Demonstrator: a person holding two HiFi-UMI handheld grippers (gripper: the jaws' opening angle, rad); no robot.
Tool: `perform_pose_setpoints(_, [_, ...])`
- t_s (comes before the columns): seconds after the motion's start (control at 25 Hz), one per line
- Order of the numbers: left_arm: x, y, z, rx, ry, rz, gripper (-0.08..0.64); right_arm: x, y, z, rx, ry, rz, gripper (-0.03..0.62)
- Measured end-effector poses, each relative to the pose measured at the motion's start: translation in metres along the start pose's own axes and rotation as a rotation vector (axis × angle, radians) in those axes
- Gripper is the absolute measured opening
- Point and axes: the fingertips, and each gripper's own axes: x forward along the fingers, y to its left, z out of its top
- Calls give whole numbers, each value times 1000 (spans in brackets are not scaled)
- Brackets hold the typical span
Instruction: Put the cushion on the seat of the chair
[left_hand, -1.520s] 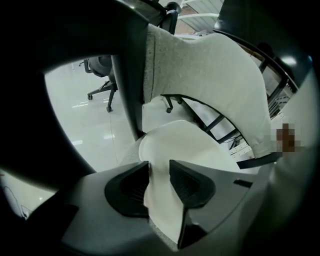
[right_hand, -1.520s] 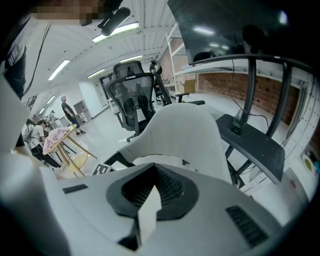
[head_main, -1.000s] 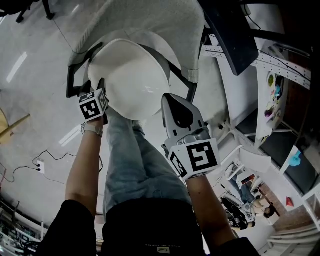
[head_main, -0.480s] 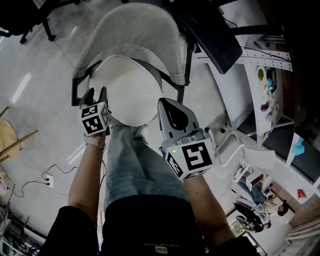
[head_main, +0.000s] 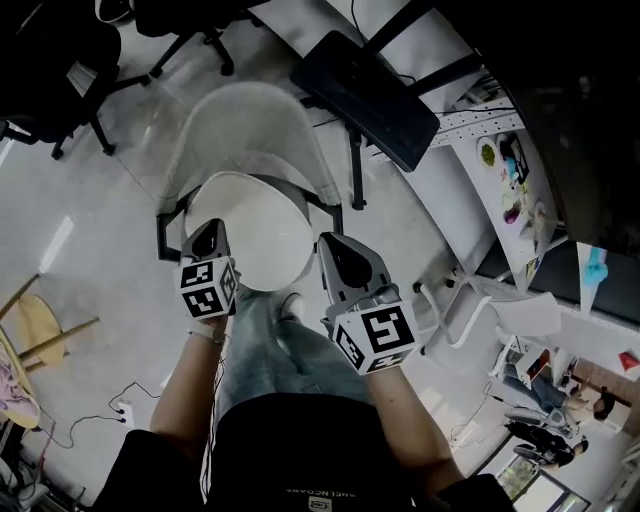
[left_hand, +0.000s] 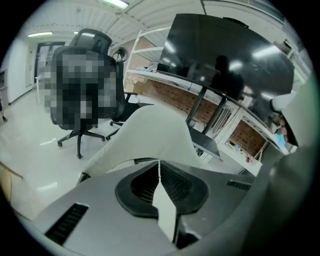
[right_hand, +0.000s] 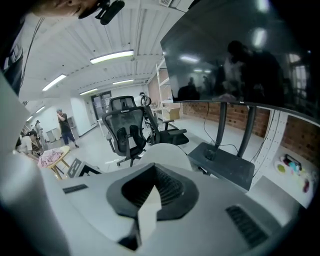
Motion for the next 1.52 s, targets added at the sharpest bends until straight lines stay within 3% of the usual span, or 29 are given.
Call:
perform_pose_setpoints(0.52, [-68, -104, 85, 201, -115, -224, 12, -44, -14, 31, 49, -135, -68, 7])
perform_pose_setpoints(0.84, [-115, -152, 141, 286, -219, -335, 12, -69, -16, 62, 73, -231, -70, 6])
perform_pose_setpoints(1.2, [-165, -178, 186, 341, -325, -371, 12, -89, -10, 111, 14, -341, -28, 7])
perform_pose_setpoints(1.52, [-202, -182, 212, 317, -403, -371, 12, -100, 3, 138, -46, -398, 42, 7])
